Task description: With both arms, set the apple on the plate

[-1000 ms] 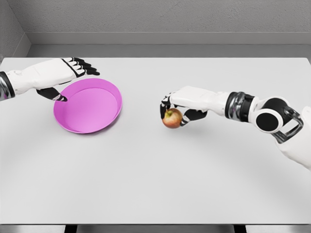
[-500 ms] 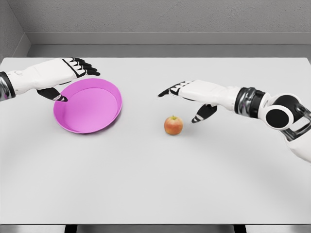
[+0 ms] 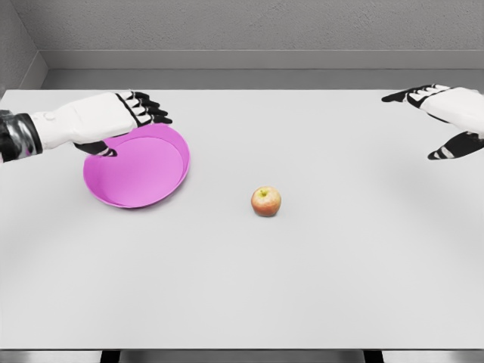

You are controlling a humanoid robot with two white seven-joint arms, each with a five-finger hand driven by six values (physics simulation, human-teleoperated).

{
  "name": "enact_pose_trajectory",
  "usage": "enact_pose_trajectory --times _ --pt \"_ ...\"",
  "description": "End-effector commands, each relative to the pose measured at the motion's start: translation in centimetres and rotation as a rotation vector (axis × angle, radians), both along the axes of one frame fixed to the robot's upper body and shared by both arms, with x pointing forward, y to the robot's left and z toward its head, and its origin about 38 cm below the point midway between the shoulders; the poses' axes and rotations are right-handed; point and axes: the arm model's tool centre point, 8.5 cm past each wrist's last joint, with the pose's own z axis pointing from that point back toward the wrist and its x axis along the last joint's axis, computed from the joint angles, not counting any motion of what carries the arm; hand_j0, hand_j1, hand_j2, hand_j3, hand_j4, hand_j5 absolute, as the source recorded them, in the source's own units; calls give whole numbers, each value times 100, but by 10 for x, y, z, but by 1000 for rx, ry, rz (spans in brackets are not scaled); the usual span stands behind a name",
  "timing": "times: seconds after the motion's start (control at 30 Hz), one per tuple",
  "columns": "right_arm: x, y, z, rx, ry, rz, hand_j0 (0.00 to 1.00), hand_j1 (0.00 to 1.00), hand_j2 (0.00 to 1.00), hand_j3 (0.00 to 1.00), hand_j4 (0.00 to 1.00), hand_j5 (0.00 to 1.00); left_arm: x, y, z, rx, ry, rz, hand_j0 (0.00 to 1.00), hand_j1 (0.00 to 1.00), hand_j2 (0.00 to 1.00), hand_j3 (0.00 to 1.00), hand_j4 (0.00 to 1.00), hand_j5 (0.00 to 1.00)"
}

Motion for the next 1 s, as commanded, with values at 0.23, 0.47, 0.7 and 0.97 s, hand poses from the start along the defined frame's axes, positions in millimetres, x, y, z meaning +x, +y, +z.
enact_pose_trajectory --times 0.23,0.47,0.7,0.97 --pt "-2 9 -4 -2 6 42 100 100 100 100 100 100 -26 -124 12 72 -93 -367 100 100 100 100 100 100" --pt "-5 9 -5 -11 11 46 100 100 100 100 100 100 -30 -171 -4 110 96 -464 100 100 100 100 100 100" --pt "-8 8 -14 -10 32 45 100 100 100 100 100 100 -17 -192 -21 102 163 -459 100 100 100 100 100 100" --pt "-7 10 -15 -2 32 48 100 100 100 100 100 100 -5 -207 -38 136 192 -437 100 100 100 100 100 100"
